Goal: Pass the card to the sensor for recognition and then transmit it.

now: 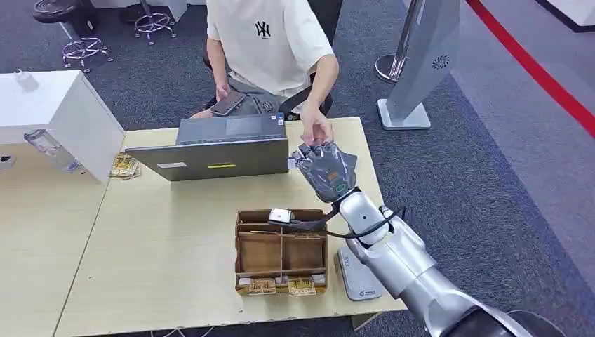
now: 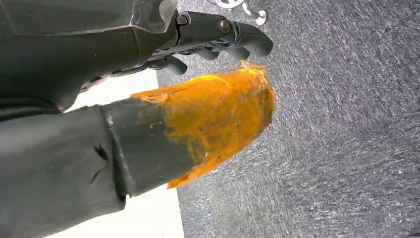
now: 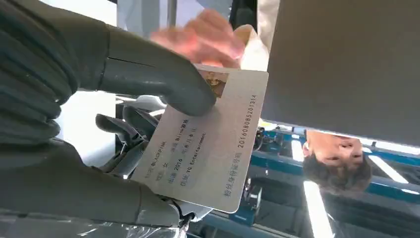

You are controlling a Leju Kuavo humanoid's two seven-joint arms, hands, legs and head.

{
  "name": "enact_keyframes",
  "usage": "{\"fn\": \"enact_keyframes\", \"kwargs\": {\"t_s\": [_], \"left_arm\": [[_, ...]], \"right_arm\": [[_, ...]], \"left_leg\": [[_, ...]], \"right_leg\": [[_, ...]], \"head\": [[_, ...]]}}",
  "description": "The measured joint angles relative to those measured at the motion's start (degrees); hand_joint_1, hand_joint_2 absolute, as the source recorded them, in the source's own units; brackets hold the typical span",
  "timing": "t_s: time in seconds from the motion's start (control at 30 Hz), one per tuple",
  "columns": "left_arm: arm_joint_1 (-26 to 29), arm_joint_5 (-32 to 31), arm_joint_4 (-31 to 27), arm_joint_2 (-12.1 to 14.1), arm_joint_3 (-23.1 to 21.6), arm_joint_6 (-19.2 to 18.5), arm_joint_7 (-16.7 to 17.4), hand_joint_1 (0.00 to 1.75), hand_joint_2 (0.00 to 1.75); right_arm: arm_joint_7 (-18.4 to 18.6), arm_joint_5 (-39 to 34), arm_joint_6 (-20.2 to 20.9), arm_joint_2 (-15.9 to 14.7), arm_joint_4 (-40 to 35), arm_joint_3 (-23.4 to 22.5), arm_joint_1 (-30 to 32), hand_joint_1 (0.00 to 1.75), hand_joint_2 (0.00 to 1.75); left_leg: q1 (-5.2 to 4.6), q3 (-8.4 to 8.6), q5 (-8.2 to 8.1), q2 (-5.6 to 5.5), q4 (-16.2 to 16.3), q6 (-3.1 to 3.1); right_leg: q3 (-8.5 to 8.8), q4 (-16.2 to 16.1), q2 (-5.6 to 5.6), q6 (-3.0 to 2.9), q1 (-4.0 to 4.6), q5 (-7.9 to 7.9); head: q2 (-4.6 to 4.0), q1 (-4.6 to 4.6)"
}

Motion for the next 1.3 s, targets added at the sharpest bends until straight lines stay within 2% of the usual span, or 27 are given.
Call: {"fn": "enact_keyframes", "kwargs": {"t_s": [0.1,0.23,0.37,0.4,0.47,0.6,0.77,0.87,1.03,1.3], "left_arm": [[0.0,0.0,0.0,0.0,0.0,0.0,0.0,0.0,0.0],[0.02,0.15,0.0,0.0,0.0,0.02,0.0,0.0,0.0],[0.02,0.39,0.0,-0.02,0.04,0.09,0.0,0.0,0.0],[0.02,0.48,0.0,-0.04,0.11,0.11,0.0,0.0,0.0],[0.04,1.16,0.0,-0.09,0.37,0.3,-0.15,0.0,0.0],[0.29,2.23,0.0,-0.31,0.66,0.77,-0.61,0.0,0.0],[0.43,3.39,0.02,-0.59,1.92,1.25,-0.72,0.0,0.0],[0.59,3.63,0.02,-0.74,2.62,1.57,-0.9,0.0,0.0],[0.63,4.22,0.02,-0.9,3.28,1.77,-1.27,0.0,0.0],[0.67,4.72,0.02,-0.96,4.33,1.79,-1.38,0.0,0.0]], "right_arm": [[-1.0,-0.76,-0.04,0.0,-0.74,-0.41,1.15,1.75,1.75],[-4.2,-3.19,-0.07,0.09,-2.78,-2.52,3.3,1.75,1.75],[-12.88,-11.16,-0.07,2.1,-5.86,-7.7,6.93,1.75,1.75],[-15.28,-14.26,-0.07,2.84,-6.49,-9.28,7.8,1.75,1.75],[-19.1,-26.77,0.04,4.13,-7.71,-11.63,9.44,1.75,1.75],[-19.85,-46.2,4.14,4.5,-13.78,-12.02,13.15,1.75,1.75],[-21.24,-61.23,11.44,4.52,-22.93,-13.47,17.78,1.75,1.75],[-22.45,-67.5,14.58,4.5,-27.26,-14.86,20.59,1.75,1.75],[-23.23,-70.99,17.22,4.5,-31.1,-16.79,23.8,1.75,1.75],[-21.94,-67.53,17.94,4.09,-31.39,-18.93,25.78,1.75,1.75]], "left_leg": [[0.0,0.0,0.0,0.0,0.0,0.0],[0.0,-0.01,0.0,-0.01,0.0,0.0],[0.0,-0.02,-0.01,-0.02,0.0,0.0],[0.0,-0.02,-0.01,-0.02,0.0,0.0],[0.0,-0.02,-0.01,-0.02,-0.01,0.0],[0.0,-0.02,-0.01,-0.01,-0.01,0.0],[0.0,-0.02,-0.01,-0.02,0.0,0.0],[-0.01,-0.02,-0.02,-0.02,-0.01,0.0],[-0.01,-0.01,-0.02,-0.02,0.0,0.0],[0.0,0.0,-0.01,-0.01,0.0,0.0]], "right_leg": [[0.0,0.0,0.0,0.0,0.0,0.0],[0.01,0.0,-0.01,0.0,0.0,0.0],[0.0,0.0,-0.01,0.0,0.0,0.0],[0.0,0.0,-0.01,0.0,0.0,-0.01],[0.0,0.0,-0.03,0.0,0.0,-0.01],[0.0,0.0,-0.01,0.0,0.0,-0.01],[0.0,-0.01,-0.03,0.0,0.0,-0.01],[0.0,-0.01,-0.02,0.0,-0.01,-0.01],[0.0,-0.02,-0.01,0.0,0.0,-0.01],[0.0,-0.01,-0.01,0.0,0.0,-0.01]], "head": [[0.0,0.02],[0.0,0.0],[0.0,0.0],[0.0,0.0],[0.0,-0.02],[0.0,0.0],[0.0,0.0],[0.0,0.0],[0.0,0.02],[0.0,0.0]]}}
